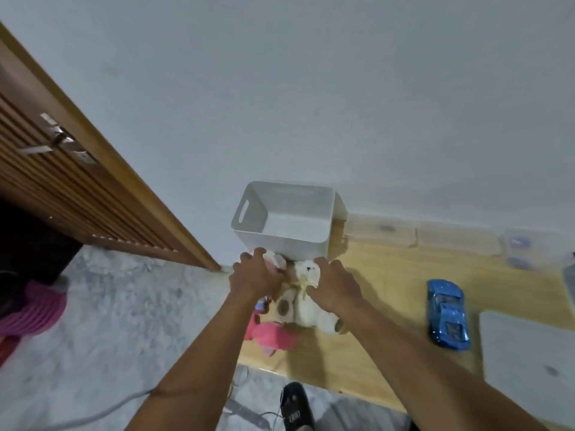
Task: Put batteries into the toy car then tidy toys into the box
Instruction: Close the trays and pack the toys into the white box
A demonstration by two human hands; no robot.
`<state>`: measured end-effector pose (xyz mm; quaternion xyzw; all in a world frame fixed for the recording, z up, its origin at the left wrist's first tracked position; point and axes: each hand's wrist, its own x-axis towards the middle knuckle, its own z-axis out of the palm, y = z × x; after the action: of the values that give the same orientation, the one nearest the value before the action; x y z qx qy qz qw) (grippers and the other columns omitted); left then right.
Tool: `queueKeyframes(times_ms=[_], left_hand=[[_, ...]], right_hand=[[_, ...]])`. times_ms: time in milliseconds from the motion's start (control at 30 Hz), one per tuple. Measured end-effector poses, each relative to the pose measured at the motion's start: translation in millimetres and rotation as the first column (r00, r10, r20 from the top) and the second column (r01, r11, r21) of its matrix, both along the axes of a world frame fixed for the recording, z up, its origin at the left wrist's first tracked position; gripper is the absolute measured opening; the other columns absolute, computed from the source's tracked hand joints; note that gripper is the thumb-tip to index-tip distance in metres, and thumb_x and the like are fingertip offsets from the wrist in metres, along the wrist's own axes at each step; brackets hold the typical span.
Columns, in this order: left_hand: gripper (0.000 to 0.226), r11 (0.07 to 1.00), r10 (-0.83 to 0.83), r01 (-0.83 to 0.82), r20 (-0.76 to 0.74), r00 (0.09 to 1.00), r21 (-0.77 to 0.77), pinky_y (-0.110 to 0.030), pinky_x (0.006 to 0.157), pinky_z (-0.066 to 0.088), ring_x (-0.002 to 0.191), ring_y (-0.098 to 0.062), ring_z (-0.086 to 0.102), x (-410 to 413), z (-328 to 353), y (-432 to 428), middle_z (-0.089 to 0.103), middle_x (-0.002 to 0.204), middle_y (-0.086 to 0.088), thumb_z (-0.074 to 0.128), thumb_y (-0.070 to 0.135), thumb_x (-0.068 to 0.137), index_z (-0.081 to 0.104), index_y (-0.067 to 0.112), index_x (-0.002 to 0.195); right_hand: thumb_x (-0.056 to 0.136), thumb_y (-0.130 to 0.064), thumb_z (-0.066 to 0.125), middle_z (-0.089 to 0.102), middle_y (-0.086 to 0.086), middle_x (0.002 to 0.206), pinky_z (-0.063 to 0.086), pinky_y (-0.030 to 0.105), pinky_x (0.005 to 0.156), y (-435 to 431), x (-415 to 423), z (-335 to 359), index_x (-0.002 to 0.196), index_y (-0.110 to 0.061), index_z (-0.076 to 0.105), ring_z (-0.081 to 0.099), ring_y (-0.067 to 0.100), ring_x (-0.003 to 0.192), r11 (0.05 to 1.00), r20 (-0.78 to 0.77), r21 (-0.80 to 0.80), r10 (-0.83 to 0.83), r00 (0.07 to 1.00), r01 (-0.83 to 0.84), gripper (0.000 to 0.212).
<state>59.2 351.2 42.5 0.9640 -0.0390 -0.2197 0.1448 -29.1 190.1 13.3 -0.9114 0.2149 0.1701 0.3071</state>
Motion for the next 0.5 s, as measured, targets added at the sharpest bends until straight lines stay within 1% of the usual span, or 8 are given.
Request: queueKeyframes(times_ms=[67,167,267,400,500], left_hand=[[0.078,1.0,-0.023,0.025,-0.091,0.996,0.012,-0.05,0.111,0.042,0.135,-0.041,0.046,10,-17,16,0.042,0.143,-0.014,0.069,0.047,0.09,0.029,0.027,0.154],[0.083,0.996,-0.091,0.092,-0.157,0.983,0.001,-0.054,0.108,0.044,0.128,-0.045,0.049,23,-37,32,0.041,0.139,-0.016,0.073,0.041,0.088,0.023,0.029,0.153],[0.085,0.99,-0.133,0.122,-0.179,0.975,-0.071,-0.056,0.104,0.047,0.122,-0.047,0.053,33,-51,40,0.041,0.135,-0.018,0.072,0.039,0.087,0.02,0.031,0.153],[0.075,0.982,-0.132,0.105,-0.175,0.976,-0.156,-0.055,0.1,0.051,0.115,-0.047,0.058,42,-63,41,0.041,0.133,-0.019,0.067,0.048,0.093,0.022,0.033,0.152],[0.072,0.976,-0.151,0.119,-0.172,0.974,-0.182,-0.051,0.097,0.052,0.114,-0.046,0.059,48,-71,43,0.038,0.136,-0.02,0.065,0.038,0.094,0.023,0.032,0.152]], right_hand=[[0.093,-0.042,0.059,0.033,0.008,0.151,0.048,0.043,0.098,21,10,-13,0.153,-0.037,0.026,0.05,0.04,0.126,0.999,-0.079,-0.007,-0.043,0.996,0.043,0.068],[0.095,-0.041,0.058,0.03,0.012,0.156,0.045,0.043,0.102,41,23,-28,0.157,-0.04,0.017,0.05,0.039,0.13,0.994,-0.142,-0.01,-0.107,0.984,0.107,0.074],[0.094,-0.04,0.059,0.036,0.013,0.15,0.047,0.042,0.1,50,31,-39,0.157,-0.043,0.013,0.053,0.038,0.127,0.986,-0.169,-0.031,-0.168,0.971,0.166,0.077],[0.089,-0.036,0.065,0.047,0.013,0.141,0.049,0.041,0.095,56,35,-47,0.156,-0.045,0.011,0.057,0.038,0.12,0.98,-0.151,-0.023,-0.2,0.968,0.199,0.086],[0.087,-0.032,0.068,0.049,0.014,0.139,0.048,0.043,0.094,64,38,-52,0.155,-0.043,0.012,0.058,0.039,0.117,0.976,-0.127,-0.048,-0.219,0.967,0.215,0.088]])
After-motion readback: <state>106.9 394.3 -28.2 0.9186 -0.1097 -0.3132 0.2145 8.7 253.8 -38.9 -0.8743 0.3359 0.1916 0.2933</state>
